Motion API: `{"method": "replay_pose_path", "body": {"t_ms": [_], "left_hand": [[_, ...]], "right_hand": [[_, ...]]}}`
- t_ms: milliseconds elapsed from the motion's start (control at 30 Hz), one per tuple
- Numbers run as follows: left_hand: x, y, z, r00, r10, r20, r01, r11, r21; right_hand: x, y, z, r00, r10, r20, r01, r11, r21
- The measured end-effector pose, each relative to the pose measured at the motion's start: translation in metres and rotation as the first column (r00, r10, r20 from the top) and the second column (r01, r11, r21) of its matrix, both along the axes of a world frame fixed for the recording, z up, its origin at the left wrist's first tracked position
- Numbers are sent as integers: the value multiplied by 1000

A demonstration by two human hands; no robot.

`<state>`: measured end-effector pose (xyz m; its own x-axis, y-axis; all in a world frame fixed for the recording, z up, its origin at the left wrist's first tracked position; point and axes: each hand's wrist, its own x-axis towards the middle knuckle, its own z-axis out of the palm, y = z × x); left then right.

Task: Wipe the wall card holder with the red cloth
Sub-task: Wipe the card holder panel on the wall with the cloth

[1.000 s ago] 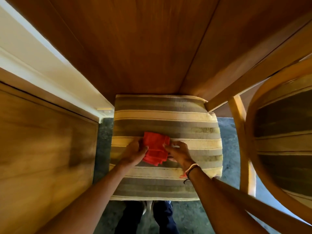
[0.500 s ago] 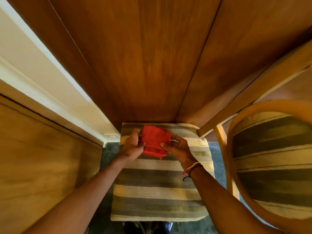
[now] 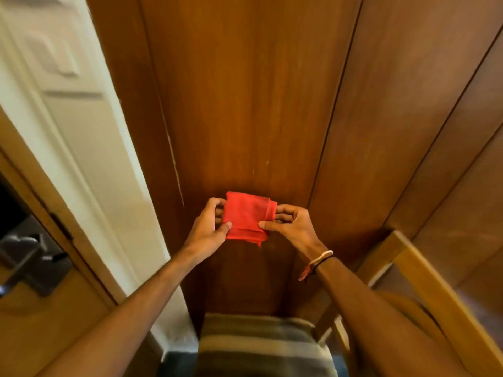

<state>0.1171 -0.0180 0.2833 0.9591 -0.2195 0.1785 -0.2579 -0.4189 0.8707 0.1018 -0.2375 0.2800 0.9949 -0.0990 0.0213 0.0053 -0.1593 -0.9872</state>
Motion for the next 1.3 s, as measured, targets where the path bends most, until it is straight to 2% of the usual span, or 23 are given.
{"method": "replay_pose_path", "body": {"t_ms": [200, 333, 567, 700, 833, 933, 1067, 1300], "left_hand": [[15, 12, 116, 974, 47, 223, -29, 996, -83], [19, 15, 171, 940, 98, 328, -54, 988, -142], [16, 21, 240, 837, 178, 517, -78, 975, -210], [13, 28, 262, 795, 245, 555, -134, 963, -233], [11, 41, 276, 721, 344, 601, -217, 937, -275], [6, 57, 278, 640, 457, 617, -339, 889, -308], [1, 94, 277, 494, 584, 644, -511, 794, -329], [19, 166, 280, 344, 711, 613, -688, 636, -351]], "right_hand": [[16, 11, 120, 965, 10, 263, 1, 999, -39], [21, 16, 179, 916, 15, 401, -1, 999, -35], [25, 26, 254, 853, 71, 517, -43, 997, -65], [30, 35, 274, 840, 37, 542, -35, 999, -15], [33, 61, 286, 839, 25, 543, -80, 994, 78], [38, 86, 288, 844, 9, 536, -105, 983, 150], [45, 138, 293, 844, 45, 535, -109, 990, 88], [58, 234, 311, 850, 27, 527, -56, 998, 39]]}}
